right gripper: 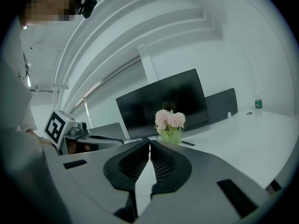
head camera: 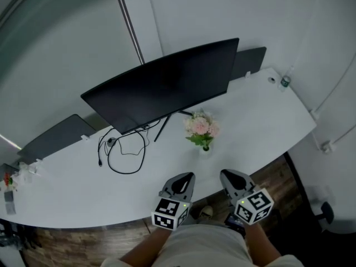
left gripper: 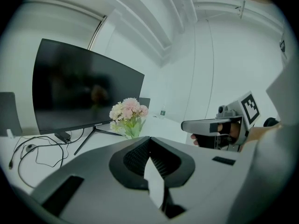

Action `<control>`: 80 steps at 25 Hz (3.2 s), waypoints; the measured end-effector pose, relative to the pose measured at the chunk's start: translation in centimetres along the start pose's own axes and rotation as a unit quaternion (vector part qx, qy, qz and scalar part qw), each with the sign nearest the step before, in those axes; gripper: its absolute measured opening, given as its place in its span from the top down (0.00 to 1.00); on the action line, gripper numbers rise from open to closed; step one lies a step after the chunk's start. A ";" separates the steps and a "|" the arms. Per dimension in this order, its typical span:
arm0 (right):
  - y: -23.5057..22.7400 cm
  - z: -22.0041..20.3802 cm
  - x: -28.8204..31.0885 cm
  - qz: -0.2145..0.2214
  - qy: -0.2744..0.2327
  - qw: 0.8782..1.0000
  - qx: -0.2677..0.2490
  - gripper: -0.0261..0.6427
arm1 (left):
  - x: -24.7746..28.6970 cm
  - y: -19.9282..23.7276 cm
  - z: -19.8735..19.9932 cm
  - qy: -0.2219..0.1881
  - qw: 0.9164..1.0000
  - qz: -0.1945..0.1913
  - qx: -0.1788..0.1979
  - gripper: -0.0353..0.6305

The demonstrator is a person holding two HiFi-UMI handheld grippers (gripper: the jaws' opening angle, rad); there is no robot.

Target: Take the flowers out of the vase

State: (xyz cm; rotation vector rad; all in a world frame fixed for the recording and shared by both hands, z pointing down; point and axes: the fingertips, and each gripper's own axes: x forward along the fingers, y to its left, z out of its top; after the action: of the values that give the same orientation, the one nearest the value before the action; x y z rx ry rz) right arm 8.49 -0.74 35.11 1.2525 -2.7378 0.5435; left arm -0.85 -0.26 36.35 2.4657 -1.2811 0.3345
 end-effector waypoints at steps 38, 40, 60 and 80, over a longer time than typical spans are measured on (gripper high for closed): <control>-4.2 -0.2 7.0 -0.032 0.041 0.998 -0.021 0.91 | 6.1 4.5 1.2 0.005 0.998 -0.063 0.015 0.94; -4.5 -0.6 7.4 -0.033 0.040 0.998 -0.021 0.91 | 6.4 4.7 1.0 0.006 0.998 -0.064 0.016 0.94; -7.0 -3.9 11.1 -0.012 0.058 0.998 -0.011 0.84 | 10.7 6.3 -3.2 0.037 0.997 -0.069 0.009 0.94; -8.1 -5.1 15.3 0.023 0.079 0.996 -0.021 0.69 | 15.2 6.1 -7.8 0.092 0.986 -0.130 0.055 0.62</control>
State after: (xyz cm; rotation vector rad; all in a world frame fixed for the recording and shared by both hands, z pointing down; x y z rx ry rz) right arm 4.06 -14.82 45.49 1.0907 -2.6377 0.5598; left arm 2.34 -11.65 50.07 2.5833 -0.8770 0.5636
